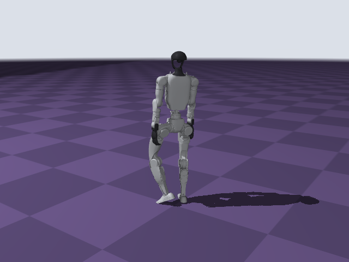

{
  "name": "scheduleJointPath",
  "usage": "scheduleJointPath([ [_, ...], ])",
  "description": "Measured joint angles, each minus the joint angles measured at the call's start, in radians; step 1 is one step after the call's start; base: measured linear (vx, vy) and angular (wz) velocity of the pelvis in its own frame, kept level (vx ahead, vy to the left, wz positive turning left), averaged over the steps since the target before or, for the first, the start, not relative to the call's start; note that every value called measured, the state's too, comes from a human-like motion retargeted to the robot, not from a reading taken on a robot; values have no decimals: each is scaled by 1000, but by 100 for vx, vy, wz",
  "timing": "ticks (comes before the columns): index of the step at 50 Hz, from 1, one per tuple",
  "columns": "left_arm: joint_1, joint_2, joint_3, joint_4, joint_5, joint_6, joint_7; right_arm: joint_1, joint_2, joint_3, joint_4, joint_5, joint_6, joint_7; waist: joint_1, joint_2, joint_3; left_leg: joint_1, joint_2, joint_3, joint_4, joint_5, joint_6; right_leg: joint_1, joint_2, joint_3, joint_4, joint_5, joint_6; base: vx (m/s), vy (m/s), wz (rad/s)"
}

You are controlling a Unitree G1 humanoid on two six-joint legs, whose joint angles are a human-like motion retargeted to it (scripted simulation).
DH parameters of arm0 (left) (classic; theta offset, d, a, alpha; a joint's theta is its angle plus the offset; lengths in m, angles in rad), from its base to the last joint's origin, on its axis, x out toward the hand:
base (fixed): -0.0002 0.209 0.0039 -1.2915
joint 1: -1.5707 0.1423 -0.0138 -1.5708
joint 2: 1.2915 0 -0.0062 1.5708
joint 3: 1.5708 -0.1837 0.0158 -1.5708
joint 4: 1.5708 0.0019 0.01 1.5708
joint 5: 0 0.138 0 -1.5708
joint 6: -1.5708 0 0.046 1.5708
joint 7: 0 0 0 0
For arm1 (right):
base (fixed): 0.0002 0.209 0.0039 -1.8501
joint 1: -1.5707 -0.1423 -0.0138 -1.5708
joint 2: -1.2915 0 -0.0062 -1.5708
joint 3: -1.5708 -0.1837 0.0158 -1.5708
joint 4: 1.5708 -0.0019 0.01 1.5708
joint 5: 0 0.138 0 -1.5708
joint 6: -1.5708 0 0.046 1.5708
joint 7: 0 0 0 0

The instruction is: In place motions

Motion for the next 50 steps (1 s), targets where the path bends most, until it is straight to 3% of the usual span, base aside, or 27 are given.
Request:
scheduleJointPath([
  [2,75,23,21,4,-26,-13,-22,-74,39,37,-148,-20,-36,64,88,-29,78,-136,37,-58,260,87,124,27,1,79,18,-13,-6,-38,-1,-167],
  [3,107,31,22,10,-34,-6,-37,-108,55,56,-222,-27,-56,105,93,-47,116,-200,19,-106,374,51,124,55,-2,68,6,-3,-24,-23,-5,-67],
  [6,157,39,72,77,18,44,-36,-217,78,53,-378,-64,-113,164,181,-78,175,-379,102,-104,675,-63,124,81,11,81,12,-12,-70,-20,-4,-68],
  [11,275,25,145,93,20,60,-40,-317,100,11,-498,4,-180,82,329,-115,131,-702,164,-73,969,-181,113,-3,16,129,54,-37,-112,-2,1,-53],
  [15,302,10,214,93,-7,57,-64,-354,110,8,-549,48,-195,108,349,-133,133,-742,201,-46,1026,-199,103,-21,9,135,74,-53,-121,0,-9,-3],
  [20,267,21,192,82,-38,60,-62,-314,111,8,-508,40,-199,90,306,-109,108,-537,149,-81,834,-161,81,27,27,107,46,-67,-94,15,2,57],
  [23,236,16,167,39,-30,55,-80,-244,106,15,-436,-3,-199,102,263,-104,74,-307,7,-106,520,-102,18,53,0,79,40,-76,-59,28,1,53],
  [27,198,16,114,4,-7,13,-91,-113,74,-1,-294,-98,-182,104,222,-61,25,63,-166,-170,-116,-21,-65,59,3,34,100,-103,-20,39,-6,17],
  [28,184,18,92,7,-8,5,-74,-81,59,-9,-253,-119,-176,105,217,-36,17,150,-193,-188,-270,-113,-89,52,26,30,130,-108,-17,35,-8,8],
  [30,145,20,35,36,-22,4,-30,-19,15,-40,-170,-183,-157,106,157,25,-13,293,-137,-27,-495,-254,-91,23,59,-22,211,-87,3,36,-9,75],
  [32,64,15,-26,83,-56,20,-8,46,-23,-80,-114,-266,-115,86,66,95,-55,260,-128,-89,-580,-238,-82,-100,32,-85,392,69,45,9,-14,77],
  [33,-1,12,-56,91,-69,30,3,66,-38,-104,-97,-285,-89,67,54,115,-37,221,-103,-105,-577,-220,-89,-199,-6,-80,554,164,55,-31,-17,41],
  [35,-121,21,-128,76,-59,13,34,110,-77,-168,-62,-262,-48,16,-14,128,74,233,-78,-142,-578,-204,-86,-301,-21,-39,782,308,58,-42,-17,101],
  [37,-220,28,-189,-23,-53,3,15,154,-128,-234,-16,-198,-27,-19,-71,157,141,220,-51,-193,-571,-198,-80,-416,-24,2,980,236,73,-31,-10,109],
  [40,-358,24,-174,-154,-64,17,-62,242,-178,-309,45,-125,-8,-9,-135,195,173,169,-20,-229,-546,-198,-66,-597,-71,-3,1239,165,50,-9,-11,49],
  [42,-405,-14,-118,-234,-86,0,-68,316,-210,-341,90,-102,10,-20,-192,219,155,131,-12,-268,-534,-194,-57,-710,-98,-5,1368,132,46,19,-9,57],
  [45,-478,-49,-175,-340,-195,-50,-53,434,-243,-410,108,-70,53,-71,-197,250,122,93,2,-300,-528,-186,-55,-833,-118,-6,1484,106,39,17,-7,32],
  [50,-551,-42,-221,-433,-190,-84,-22,520,-246,-459,108,-61,90,-120,-192,244,106,102,9,-288,-534,-183,-64,-834,-124,-6,1469,109,20,8,-5,-12],
])
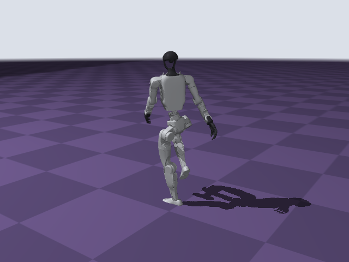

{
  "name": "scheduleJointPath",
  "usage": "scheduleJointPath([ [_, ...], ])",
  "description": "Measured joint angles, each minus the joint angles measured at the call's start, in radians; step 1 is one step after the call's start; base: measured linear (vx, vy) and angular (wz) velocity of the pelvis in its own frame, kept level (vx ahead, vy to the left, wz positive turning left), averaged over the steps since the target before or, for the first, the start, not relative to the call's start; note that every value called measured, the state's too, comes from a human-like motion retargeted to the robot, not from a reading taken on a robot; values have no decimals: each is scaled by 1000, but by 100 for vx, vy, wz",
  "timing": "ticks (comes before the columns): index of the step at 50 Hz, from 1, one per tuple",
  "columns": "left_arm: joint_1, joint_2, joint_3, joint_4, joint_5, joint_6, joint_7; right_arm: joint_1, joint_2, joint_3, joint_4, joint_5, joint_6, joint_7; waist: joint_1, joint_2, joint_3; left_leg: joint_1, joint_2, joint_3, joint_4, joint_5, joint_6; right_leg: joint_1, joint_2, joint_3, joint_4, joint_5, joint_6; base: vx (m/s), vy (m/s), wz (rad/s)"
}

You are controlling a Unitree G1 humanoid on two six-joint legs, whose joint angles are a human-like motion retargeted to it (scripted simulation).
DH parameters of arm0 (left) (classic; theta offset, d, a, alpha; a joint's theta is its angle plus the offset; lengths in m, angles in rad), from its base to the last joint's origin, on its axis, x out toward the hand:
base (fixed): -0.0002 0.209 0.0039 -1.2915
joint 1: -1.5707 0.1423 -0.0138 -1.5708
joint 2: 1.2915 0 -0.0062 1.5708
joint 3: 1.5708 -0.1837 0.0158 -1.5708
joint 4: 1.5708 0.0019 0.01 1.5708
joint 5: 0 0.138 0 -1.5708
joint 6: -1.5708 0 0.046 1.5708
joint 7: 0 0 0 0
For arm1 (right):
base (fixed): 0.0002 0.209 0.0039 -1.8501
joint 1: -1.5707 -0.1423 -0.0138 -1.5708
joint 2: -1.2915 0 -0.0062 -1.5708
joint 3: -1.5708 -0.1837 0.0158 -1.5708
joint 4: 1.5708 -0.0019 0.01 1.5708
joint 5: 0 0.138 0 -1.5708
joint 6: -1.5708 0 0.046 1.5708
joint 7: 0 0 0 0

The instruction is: In place motions

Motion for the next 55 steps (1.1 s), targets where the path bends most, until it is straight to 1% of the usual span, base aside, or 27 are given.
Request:
scheduleJointPath([
  [6,41,9,12,49,37,1,-3,-89,34,46,0,-13,-31,73,59,-38,-38,66,-19,85,-49,3,-24,223,112,46,-299,28,50,5,-1,-58],
  [10,152,-16,37,164,68,20,-12,-185,85,136,-36,-11,-68,77,148,-66,-83,122,-37,163,-79,-8,-48,460,259,132,-678,60,104,6,7,-80],
  [12,230,-28,75,233,95,38,-19,-248,115,200,-60,-15,-81,64,169,-75,-104,138,-52,184,-73,-27,-54,599,284,138,-917,63,108,4,10,-40],
  [13,276,-33,97,266,110,49,-26,-280,130,231,-73,-20,-85,57,175,-82,-116,138,-62,188,-62,-38,-57,671,284,122,-1045,37,116,0,12,-16],
  [15,379,-34,150,334,148,72,-44,-355,169,312,-96,-22,-85,55,184,-93,-125,146,-77,204,-18,-63,-55,816,266,8,-1252,-119,62,-6,15,-26],
  [17,501,-22,192,395,181,94,-62,-427,211,402,-127,-12,-88,103,227,-131,-133,155,-98,251,54,-33,-49,889,252,-43,-1388,-171,-28,4,13,-78],
  [18,565,-11,212,422,200,105,-68,-464,232,444,-148,-7,-90,147,254,-163,-143,139,-103,284,122,25,-44,900,229,0,-1424,-160,-24,-13,9,-60],
  [20,652,11,251,483,232,127,-68,-550,266,482,-225,-8,-94,234,266,-235,-147,-17,-57,301,430,196,-32,878,154,30,-1435,-158,-7,-50,3,16],
  [22,704,42,285,526,234,142,-36,-628,298,475,-358,6,-117,270,302,-260,-85,-208,33,277,777,236,89,872,131,27,-1419,-166,-6,-55,-8,3],
  [23,745,56,296,526,224,147,-29,-659,312,483,-429,26,-134,282,334,-281,-44,-288,13,221,905,200,104,886,129,41,-1422,-160,-21,-39,-12,-47],
  [24,785,70,301,526,216,154,-37,-695,318,490,-489,47,-153,294,351,-300,-9,-352,33,211,1030,154,121,900,132,46,-1420,-161,-40,-30,-15,-39],
  [25,823,85,303,526,208,160,-51,-733,319,495,-544,70,-172,306,359,-317,23,-408,73,224,1153,104,140,914,137,47,-1414,-166,-60,-26,-13,-19],
  [28,871,79,346,526,251,214,-49,-817,330,429,-642,60,-212,262,454,-330,73,-577,173,248,1397,8,172,896,147,95,-1367,-190,-90,-22,-4,-52],
  [30,903,76,395,526,280,209,-48,-837,338,415,-686,97,-231,237,497,-339,66,-701,177,222,1506,-16,155,874,158,125,-1346,-197,-107,5,-2,-44],
  [33,937,65,426,526,255,170,-104,-840,339,427,-716,154,-248,248,535,-352,30,-777,193,224,1557,-22,135,847,156,132,-1335,-197,-129,15,-6,-30],
  [37,898,34,470,525,216,166,-130,-838,347,435,-711,119,-257,248,505,-342,16,-720,176,203,1478,-8,149,846,159,134,-1339,-203,-113,2,-1,24],
  [40,852,29,443,505,188,164,-139,-802,343,441,-669,104,-263,228,472,-329,-18,-582,113,183,1296,27,131,864,158,106,-1376,-197,-89,16,-2,47],
  [42,817,25,415,480,183,159,-144,-760,341,441,-628,87,-259,229,447,-326,-46,-446,47,182,1097,61,100,870,145,81,-1392,-193,-69,20,-4,38],
  [45,759,17,366,440,176,143,-130,-674,333,432,-571,30,-243,256,413,-312,-92,-209,-56,186,693,115,49,865,141,54,-1388,-201,-42,29,-9,16],
  [46,735,16,347,435,171,135,-114,-640,324,420,-547,-3,-241,270,401,-289,-107,-126,-78,181,516,122,10,862,162,41,-1377,-212,-36,31,-14,-22],
  [47,710,15,325,433,166,127,-94,-605,313,406,-521,-39,-239,283,405,-266,-120,-27,-100,210,339,92,-22,852,184,44,-1354,-222,-32,32,-17,-106],
  [48,682,14,300,435,162,121,-67,-570,297,389,-489,-79,-239,296,441,-246,-128,104,-122,302,164,-10,-41,830,210,80,-1308,-232,-30,41,-19,-260],
  [49,656,12,281,437,160,125,-32,-538,280,379,-450,-115,-232,300,514,-227,-134,149,-153,433,47,-55,3,801,248,157,-1259,-205,-28,50,-20,-425],
  [50,630,9,263,439,160,133,7,-509,263,372,-406,-150,-223,300,606,-207,-139,152,-188,583,-41,-73,78,768,292,255,-1208,-159,-26,32,-22,-165],
  [52,506,21,178,468,160,176,59,-474,223,314,-317,-200,-192,267,404,-162,-138,97,-99,344,2,-54,16,654,226,78,-1015,-7,24,-8,-25,213],
  [53,438,32,143,472,177,198,54,-459,206,296,-276,-188,-174,242,394,-163,-90,63,-92,299,35,-42,25,600,192,75,-890,80,24,-28,-22,265],
  [55,336,49,69,407,201,238,-15,-424,164,230,-186,-142,-152,194,203,-130,-21,64,-46,148,51,-46,-9,522,137,-19,-680,138,45,-26,-13,321],
])
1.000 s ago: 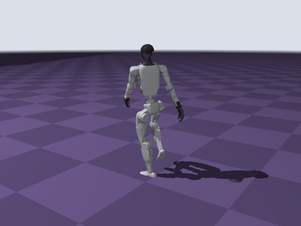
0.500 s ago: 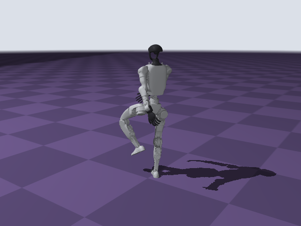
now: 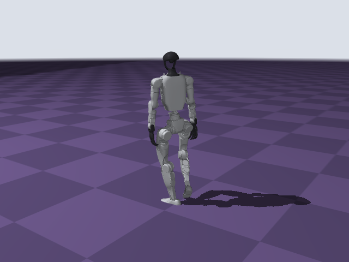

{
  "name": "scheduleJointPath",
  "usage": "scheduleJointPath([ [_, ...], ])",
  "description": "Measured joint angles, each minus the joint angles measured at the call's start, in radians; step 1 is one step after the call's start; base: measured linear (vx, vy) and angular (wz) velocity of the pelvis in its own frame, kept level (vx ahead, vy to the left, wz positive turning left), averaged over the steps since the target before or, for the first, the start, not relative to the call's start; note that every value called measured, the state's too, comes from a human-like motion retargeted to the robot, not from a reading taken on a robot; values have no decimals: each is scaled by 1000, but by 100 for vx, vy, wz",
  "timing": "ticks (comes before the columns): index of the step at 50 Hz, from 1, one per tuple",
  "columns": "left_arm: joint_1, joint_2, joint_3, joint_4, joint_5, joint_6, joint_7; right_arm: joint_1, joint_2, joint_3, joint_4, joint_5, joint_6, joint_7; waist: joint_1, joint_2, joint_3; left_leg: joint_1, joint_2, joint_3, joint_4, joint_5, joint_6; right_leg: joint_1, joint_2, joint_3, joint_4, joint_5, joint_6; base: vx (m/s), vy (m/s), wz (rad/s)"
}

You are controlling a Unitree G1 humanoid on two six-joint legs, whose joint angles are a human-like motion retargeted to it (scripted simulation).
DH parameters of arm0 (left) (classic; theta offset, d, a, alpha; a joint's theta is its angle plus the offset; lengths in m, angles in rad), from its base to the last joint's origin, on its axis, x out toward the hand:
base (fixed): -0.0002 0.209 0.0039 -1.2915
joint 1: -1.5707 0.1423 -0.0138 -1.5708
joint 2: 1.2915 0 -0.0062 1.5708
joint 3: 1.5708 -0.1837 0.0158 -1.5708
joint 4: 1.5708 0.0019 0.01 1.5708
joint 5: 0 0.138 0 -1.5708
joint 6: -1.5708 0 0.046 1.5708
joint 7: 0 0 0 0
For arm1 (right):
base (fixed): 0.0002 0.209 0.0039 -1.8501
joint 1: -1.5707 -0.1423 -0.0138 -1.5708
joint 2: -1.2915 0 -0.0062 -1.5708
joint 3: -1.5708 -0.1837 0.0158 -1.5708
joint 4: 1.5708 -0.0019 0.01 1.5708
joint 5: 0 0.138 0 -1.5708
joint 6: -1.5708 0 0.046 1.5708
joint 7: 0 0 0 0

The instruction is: In place motions

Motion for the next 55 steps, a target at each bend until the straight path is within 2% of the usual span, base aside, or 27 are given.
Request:
scheduleJointPath([
  [3,-107,-16,-9,-163,-58,-48,-112,72,-69,-62,101,61,37,6,-37,50,32,-29,23,-18,-13,6,18,-198,-53,4,337,-88,-18,-15,-2,76],
  [6,-174,-62,45,-337,-166,-104,-122,175,-111,-96,166,84,66,-41,-145,115,4,-99,56,-82,-20,20,24,-433,-70,4,602,-140,-12,4,-5,76],
  [8,-220,-84,25,-452,-237,-141,-120,245,-134,-135,185,108,75,-85,-184,159,-5,-139,80,-131,-21,30,25,-545,-88,-20,712,-167,-16,1,-1,69],
  [10,-274,-77,-1,-550,-277,-172,-118,299,-141,-163,186,131,88,-110,-213,167,12,-150,91,-156,-28,43,26,-602,-112,-41,771,-181,-31,-8,-3,41],
  [13,-328,-44,-29,-644,-261,-191,-108,362,-137,-198,186,127,104,-113,-212,144,5,-139,86,-142,-35,47,31,-616,-113,-30,772,-184,-48,4,-10,-5],
  [15,-339,-27,-52,-684,-236,-200,-104,389,-133,-212,186,124,112,-98,-198,125,-15,-122,74,-129,-43,47,31,-574,-109,-16,722,-183,-49,11,-11,-10],
  [18,-320,-19,-76,-701,-209,-214,-80,384,-117,-204,186,116,118,-70,-164,88,-32,-73,59,-98,-67,50,18,-423,-41,27,543,-166,-9,7,-6,-23],
  [21,-263,-38,-71,-672,-200,-214,-70,342,-98,-176,182,101,101,-62,-124,65,-61,-29,44,-58,-91,45,5,-239,64,71,263,-143,27,4,3,-44],
  [24,-159,-72,-40,-610,-188,-198,-100,272,-67,-118,141,89,84,-54,-86,36,-89,14,11,-18,-101,29,-8,-3,180,168,-153,-89,73,-2,9,-38],
  [25,-120,-83,-26,-586,-179,-191,-114,244,-56,-94,127,88,80,-51,-84,27,-90,29,0,-16,-97,21,-14,86,194,176,-305,-54,69,-14,16,6],
  [27,-41,-85,5,-517,-146,-186,-140,173,-37,-42,104,77,72,-48,-74,8,-99,36,-20,-1,-57,0,-27,220,174,103,-520,-224,-11,-12,22,-36],
  [28,0,-74,28,-471,-119,-188,-153,131,-28,-6,97,69,70,-42,-46,-10,-109,36,-29,38,-19,-11,-32,269,134,7,-594,-287,-71,-15,26,-121],
  [29,38,-62,49,-415,-77,-185,-154,86,-13,29,95,68,72,-30,-16,-35,-126,18,-35,78,42,7,-26,282,101,3,-634,-315,-94,-20,26,-153],
  [30,74,-51,71,-353,-27,-179,-150,38,5,62,95,71,76,-15,16,-64,-145,-9,-41,119,116,39,-16,277,73,45,-657,-326,-97,-31,23,-80],
  [32,127,-41,88,-216,46,-142,-80,-81,40,103,75,109,93,29,35,-111,-119,-133,19,135,393,179,43,245,21,78,-621,-335,-83,-42,15,-18],
  [34,153,-26,108,-73,20,-104,2,-181,76,132,-28,139,90,84,95,-132,-19,-225,86,131,645,230,113,263,6,125,-589,-338,-77,-57,9,-113],
  [35,169,-17,146,1,-3,-85,35,-234,103,154,-117,157,80,120,130,-144,50,-292,99,90,794,214,130,279,-2,145,-579,-331,-84,-61,5,-113],
  [38,272,-6,247,101,2,-80,-57,-331,173,202,-361,200,17,147,134,-171,130,-520,204,50,1162,115,165,286,21,177,-566,-332,-121,-34,1,-42],
  [42,479,1,269,119,78,-26,-133,-382,178,227,-635,241,-70,127,303,-211,128,-889,302,18,1505,5,170,236,69,288,-503,-368,-179,9,-1,-104],
  [44,547,12,275,119,111,-19,-130,-414,166,230,-721,266,-97,100,375,-249,160,-982,315,56,1558,-14,163,223,43,328,-471,-375,-183,1,-5,-79],
  [47,595,26,311,119,162,-16,-132,-470,153,217,-792,305,-126,80,443,-298,233,-1000,304,128,1553,-18,146,227,-16,324,-440,-378,-202,-4,-3,-27],
  [49,614,36,330,119,171,-12,-143,-490,154,213,-804,334,-127,91,459,-307,245,-968,301,138,1538,-15,147,241,-29,324,-438,-383,-203,11,7,8],
  [53,606,39,350,119,132,-6,-159,-485,171,214,-792,359,-125,108,419,-270,197,-838,287,76,1475,21,143,274,9,311,-482,-379,-187,14,12,48],
  [55,581,38,343,119,111,-10,-154,-457,175,219,-771,344,-137,102,386,-243,151,-732,259,42,1382,69,114,289,30,285,-525,-367,-176,19,15,62],
])
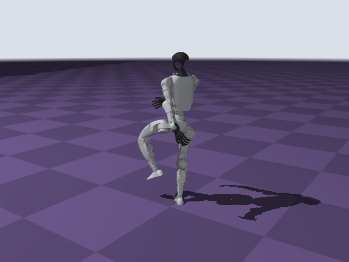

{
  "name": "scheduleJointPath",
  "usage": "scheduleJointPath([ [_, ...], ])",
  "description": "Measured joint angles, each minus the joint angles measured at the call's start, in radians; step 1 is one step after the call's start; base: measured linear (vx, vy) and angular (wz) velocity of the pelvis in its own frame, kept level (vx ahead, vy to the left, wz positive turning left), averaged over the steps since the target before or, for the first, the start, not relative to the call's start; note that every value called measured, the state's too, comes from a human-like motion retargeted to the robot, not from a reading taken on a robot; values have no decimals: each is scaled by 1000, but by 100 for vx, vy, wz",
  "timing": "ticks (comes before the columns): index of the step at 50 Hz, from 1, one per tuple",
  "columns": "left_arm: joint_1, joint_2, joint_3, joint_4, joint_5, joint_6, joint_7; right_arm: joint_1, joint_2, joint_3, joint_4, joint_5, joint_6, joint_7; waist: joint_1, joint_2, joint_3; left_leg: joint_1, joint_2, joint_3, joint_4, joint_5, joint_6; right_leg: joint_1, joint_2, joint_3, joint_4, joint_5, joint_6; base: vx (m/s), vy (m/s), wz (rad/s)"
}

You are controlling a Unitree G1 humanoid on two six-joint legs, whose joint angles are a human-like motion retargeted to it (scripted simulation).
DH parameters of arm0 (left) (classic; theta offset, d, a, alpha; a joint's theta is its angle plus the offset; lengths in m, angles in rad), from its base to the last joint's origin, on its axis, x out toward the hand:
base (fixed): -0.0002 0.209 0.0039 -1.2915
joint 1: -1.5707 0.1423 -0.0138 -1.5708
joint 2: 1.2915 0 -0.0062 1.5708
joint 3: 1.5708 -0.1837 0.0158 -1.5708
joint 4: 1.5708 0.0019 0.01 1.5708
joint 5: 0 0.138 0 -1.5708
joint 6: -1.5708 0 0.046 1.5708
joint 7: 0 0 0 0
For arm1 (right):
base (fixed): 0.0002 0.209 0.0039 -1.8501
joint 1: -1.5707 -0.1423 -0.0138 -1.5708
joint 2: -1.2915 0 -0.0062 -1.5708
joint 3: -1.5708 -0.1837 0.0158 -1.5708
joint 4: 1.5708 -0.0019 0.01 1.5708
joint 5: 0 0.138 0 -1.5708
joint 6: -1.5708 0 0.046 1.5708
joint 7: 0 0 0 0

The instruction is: In place motions

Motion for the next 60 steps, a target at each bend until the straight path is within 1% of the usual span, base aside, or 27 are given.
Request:
scheduleJointPath([
  [4,-77,-3,-47,0,-36,-30,32,98,-13,28,107,-95,-33,-38,-92,33,-115,296,-137,-26,-403,71,-91,7,8,-66,-64,13,40,26,9,69],
  [8,-183,-8,-124,0,-81,-60,122,247,-41,43,312,-250,-34,-71,-207,90,-236,628,-294,-38,-1016,136,-163,8,41,-153,-80,-5,64,39,-3,57],
  [10,-261,-9,-160,-8,-81,-68,194,334,-69,11,436,-343,-14,-61,-263,129,-265,795,-314,90,-1298,-63,-179,-3,65,-208,-33,-13,72,44,-6,-35],
  [11,-311,-11,-178,-24,-72,-53,229,372,-88,-18,508,-391,6,-56,-158,156,-273,875,-337,263,-1452,-80,-155,-38,116,-133,10,53,72,33,-6,-184],
  [12,-367,-13,-205,-45,-65,-37,251,407,-109,-55,578,-433,33,-53,-154,181,-282,905,-346,301,-1540,-88,-144,-81,119,-145,74,132,90,8,-8,122],
  [13,-436,-15,-251,-74,-62,-17,245,435,-135,-105,647,-463,71,-57,-352,201,-292,832,-323,71,-1496,-77,-159,-139,26,-331,179,238,145,-16,-12,363],
  [14,-509,-16,-281,-123,-68,-1,217,454,-154,-142,712,-460,115,-73,-384,210,-260,796,-320,10,-1486,-59,-139,-216,-10,-354,318,340,173,-32,-17,287],
  [15,-583,-15,-303,-182,-77,12,178,468,-169,-172,777,-441,161,-97,-332,215,-206,778,-326,32,-1494,-38,-100,-301,-18,-296,475,438,187,-38,-12,1],
  [16,-651,-24,-340,-253,-111,-6,142,493,-193,-215,834,-391,185,-133,-353,233,-153,785,-297,33,-1488,-32,-100,-380,18,-242,610,453,209,-42,-2,-11],
  [17,-719,-30,-376,-326,-152,-20,108,517,-221,-256,886,-340,207,-161,-373,248,-107,788,-279,30,-1483,-29,-96,-458,19,-214,751,445,214,-38,13,99],
  [19,-852,-26,-416,-475,-242,-33,64,572,-282,-319,948,-246,245,-168,-425,271,-57,767,-285,4,-1474,-30,-75,-625,-99,-242,1045,357,167,-25,19,71],
  [22,-962,-17,-337,-665,-246,-79,88,686,-325,-354,958,-173,285,-174,-584,347,-20,699,-241,-80,-1434,-35,-48,-876,-148,-266,1326,301,129,-5,14,97],
  [25,-1007,-5,-417,-799,-319,-144,160,820,-365,-443,958,-143,263,-256,-626,444,-45,618,-177,-134,-1403,-31,-37,-1066,-144,-313,1427,248,106,14,11,31],
  [28,-1040,23,-439,-868,-333,-173,198,888,-362,-477,958,-138,262,-291,-635,440,-33,616,-152,-129,-1388,-37,-52,-1115,-130,-311,1404,241,71,3,0,-19],
  [32,-1012,20,-444,-884,-327,-187,175,910,-349,-487,958,-146,286,-282,-621,412,-70,638,-170,-99,-1424,-24,-76,-1038,-104,-278,1314,227,60,11,-9,-27],
  [37,-899,-36,-431,-759,-321,-176,146,814,-292,-429,955,-149,259,-207,-575,347,-109,706,-226,-51,-1486,-10,-98,-709,-60,-269,1038,243,126,6,-1,-20],
  [40,-784,-87,-401,-619,-284,-158,106,737,-252,-345,925,-164,238,-180,-505,314,-154,751,-264,2,-1523,-9,-109,-481,5,-251,760,279,177,11,7,-60],
  [43,-641,-119,-345,-446,-214,-134,86,629,-216,-228,898,-200,227,-200,-451,290,-196,784,-289,44,-1539,-17,-126,-243,72,-215,377,341,209,9,16,-41],
  [45,-542,-119,-297,-315,-167,-109,80,543,-185,-143,880,-238,231,-218,-497,280,-212,790,-313,2,-1521,-27,-129,-40,126,-227,54,214,216,10,18,61],
  [47,-438,-102,-234,-189,-122,-84,76,446,-148,-48,853,-277,236,-213,-463,246,-222,809,-335,62,-1472,-50,-127,75,100,-335,-103,61,137,8,21,-95],
  [48,-384,-88,-204,-130,-99,-69,76,400,-126,-5,834,-290,233,-195,-412,223,-226,818,-339,125,-1435,-53,-121,114,88,-363,-166,22,74,2,24,-199],
  [50,-271,-61,-174,-46,-73,-31,92,323,-87,51,777,-293,212,-144,-348,156,-230,786,-347,218,-1289,50,-83,142,37,-281,-225,19,61,-8,19,-134],
  [52,-213,-34,-149,-18,-69,-7,123,236,-51,43,673,-257,193,-85,-328,98,-186,595,-227,231,-895,228,6,110,-24,-231,-183,5,76,-44,-3,-29],
  [53,-191,-17,-141,-14,-69,-11,134,194,-27,27,610,-219,186,-78,-280,97,-143,503,-132,218,-709,304,64,113,-17,-210,-174,-1,77,-60,-24,-104],
  [54,-169,-3,-134,-19,-70,-21,135,150,-11,18,544,-172,171,-70,-230,94,-96,412,-75,185,-547,301,84,121,-5,-190,-174,3,65,-62,-30,-162],
  [57,-116,21,-117,-39,-47,-48,98,20,6,-17,356,-52,132,-34,-129,77,14,189,87,161,-133,139,84,124,36,-145,-162,7,0,-44,-22,-84],
  [60,-102,6,-69,-22,23,-42,106,-63,17,-95,180,-13,94,-49,9,67,73,-102,112,102,115,69,82,75,30,-72,-105,-6,-25,-34,2,-81],
])
